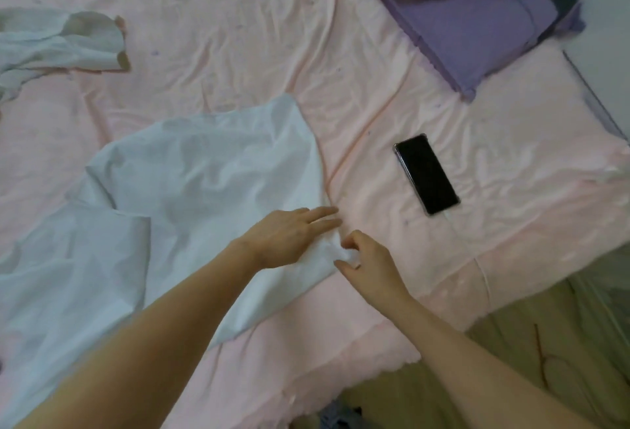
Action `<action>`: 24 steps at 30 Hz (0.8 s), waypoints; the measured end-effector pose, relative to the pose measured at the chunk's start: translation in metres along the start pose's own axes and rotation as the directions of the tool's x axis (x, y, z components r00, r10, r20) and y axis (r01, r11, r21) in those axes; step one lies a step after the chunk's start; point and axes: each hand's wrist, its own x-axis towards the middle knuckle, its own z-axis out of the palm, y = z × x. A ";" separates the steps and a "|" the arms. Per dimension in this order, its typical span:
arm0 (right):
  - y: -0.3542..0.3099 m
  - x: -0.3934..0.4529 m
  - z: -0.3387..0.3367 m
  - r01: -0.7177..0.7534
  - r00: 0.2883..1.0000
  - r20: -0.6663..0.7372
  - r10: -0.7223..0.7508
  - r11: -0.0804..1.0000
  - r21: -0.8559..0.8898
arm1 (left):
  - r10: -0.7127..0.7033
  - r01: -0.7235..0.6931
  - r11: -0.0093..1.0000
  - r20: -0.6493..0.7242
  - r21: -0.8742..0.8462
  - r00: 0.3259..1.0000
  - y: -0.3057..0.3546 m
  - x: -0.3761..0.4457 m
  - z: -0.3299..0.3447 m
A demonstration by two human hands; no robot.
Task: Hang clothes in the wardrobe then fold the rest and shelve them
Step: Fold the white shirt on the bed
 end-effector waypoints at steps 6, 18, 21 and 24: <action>-0.006 -0.008 0.015 0.040 0.957 -0.277 0.090 0.902 0.430 | -0.005 0.005 1.000 0.040 -0.008 0.999 -0.002 0.018 -0.016; 0.052 0.008 0.010 -0.269 0.939 -0.116 0.325 0.900 0.343 | -0.014 0.004 0.996 -0.114 -0.092 0.993 0.032 0.033 0.015; 0.065 0.014 0.014 -0.333 0.881 -0.198 0.430 0.860 0.387 | -0.054 0.072 0.994 -0.185 0.087 0.981 0.034 0.022 0.042; 0.064 0.017 0.017 -0.302 0.874 -0.251 0.417 0.869 0.392 | -0.169 0.190 0.972 -0.151 0.136 0.974 0.036 0.014 0.070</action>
